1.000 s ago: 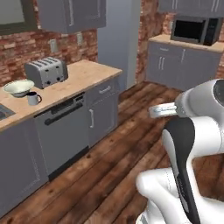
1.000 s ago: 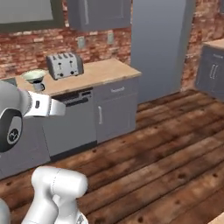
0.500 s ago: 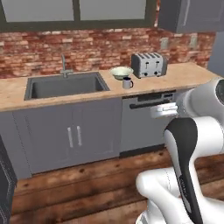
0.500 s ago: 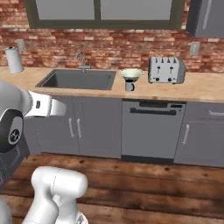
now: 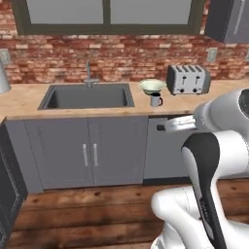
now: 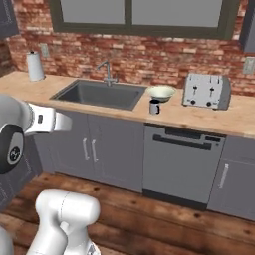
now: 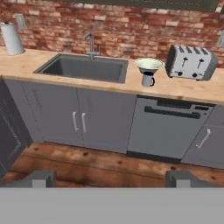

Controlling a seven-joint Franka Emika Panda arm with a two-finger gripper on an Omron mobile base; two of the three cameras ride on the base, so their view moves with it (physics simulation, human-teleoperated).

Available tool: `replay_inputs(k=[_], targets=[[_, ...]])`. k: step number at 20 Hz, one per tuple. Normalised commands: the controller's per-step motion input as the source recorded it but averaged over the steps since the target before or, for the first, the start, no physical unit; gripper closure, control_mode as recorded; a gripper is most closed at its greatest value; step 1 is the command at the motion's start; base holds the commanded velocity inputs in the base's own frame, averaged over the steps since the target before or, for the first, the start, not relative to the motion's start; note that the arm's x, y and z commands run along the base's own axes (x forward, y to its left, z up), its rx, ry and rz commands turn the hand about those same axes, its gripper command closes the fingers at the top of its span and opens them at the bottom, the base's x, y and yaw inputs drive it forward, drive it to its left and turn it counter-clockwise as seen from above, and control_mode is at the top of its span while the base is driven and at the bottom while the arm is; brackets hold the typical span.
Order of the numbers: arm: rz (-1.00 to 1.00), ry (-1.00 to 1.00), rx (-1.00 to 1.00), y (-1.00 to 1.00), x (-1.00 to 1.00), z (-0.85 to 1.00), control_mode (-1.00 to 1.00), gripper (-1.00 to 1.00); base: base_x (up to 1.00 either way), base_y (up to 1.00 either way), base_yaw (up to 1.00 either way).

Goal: Clear the mugs and bowl far away from the sink.

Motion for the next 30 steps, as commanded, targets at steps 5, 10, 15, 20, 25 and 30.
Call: replay_inputs(k=[5, 10, 15, 20, 25, 30], targets=[[0.00, 0.00, 0.00, 0.00, 0.00, 0.00, 1.00, -1.00, 0.62, -0.65, -0.02], [0.00, 0.00, 0.00, 0.00, 0.00, 0.00, 1.00, -1.00, 0.96, 0.00, 0.05], [0.00, 0.00, 0.00, 0.00, 0.00, 0.00, 1.00, -1.00, 0.60, -0.31, 0.16], [0.00, 0.00, 0.00, 0.00, 0.00, 0.00, 1.00, -1.00, 0.02, -0.66, 0.23], [0.00, 0.00, 0.00, 0.00, 0.00, 0.00, 1.00, -1.00, 0.07, -0.18, 0.21], [0.00, 0.00, 0.00, 0.00, 0.00, 0.00, 1.00, -1.00, 0.49, -0.31, 0.17]])
